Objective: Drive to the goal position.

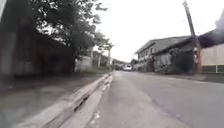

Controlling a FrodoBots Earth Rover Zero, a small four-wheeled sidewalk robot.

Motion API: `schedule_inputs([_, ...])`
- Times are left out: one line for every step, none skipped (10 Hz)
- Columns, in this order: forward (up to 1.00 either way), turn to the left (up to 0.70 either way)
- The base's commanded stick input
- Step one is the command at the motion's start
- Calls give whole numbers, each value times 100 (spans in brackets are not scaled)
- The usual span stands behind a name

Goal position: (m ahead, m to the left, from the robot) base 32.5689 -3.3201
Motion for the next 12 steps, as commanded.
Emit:
schedule_inputs([70, -34])
schedule_inputs([70, -25])
schedule_inputs([70, 0])
schedule_inputs([70, 0])
schedule_inputs([70, 0])
schedule_inputs([70, 0])
schedule_inputs([70, 0])
schedule_inputs([70, 0])
schedule_inputs([70, 0])
schedule_inputs([70, 0])
schedule_inputs([70, 0])
schedule_inputs([70, 0])
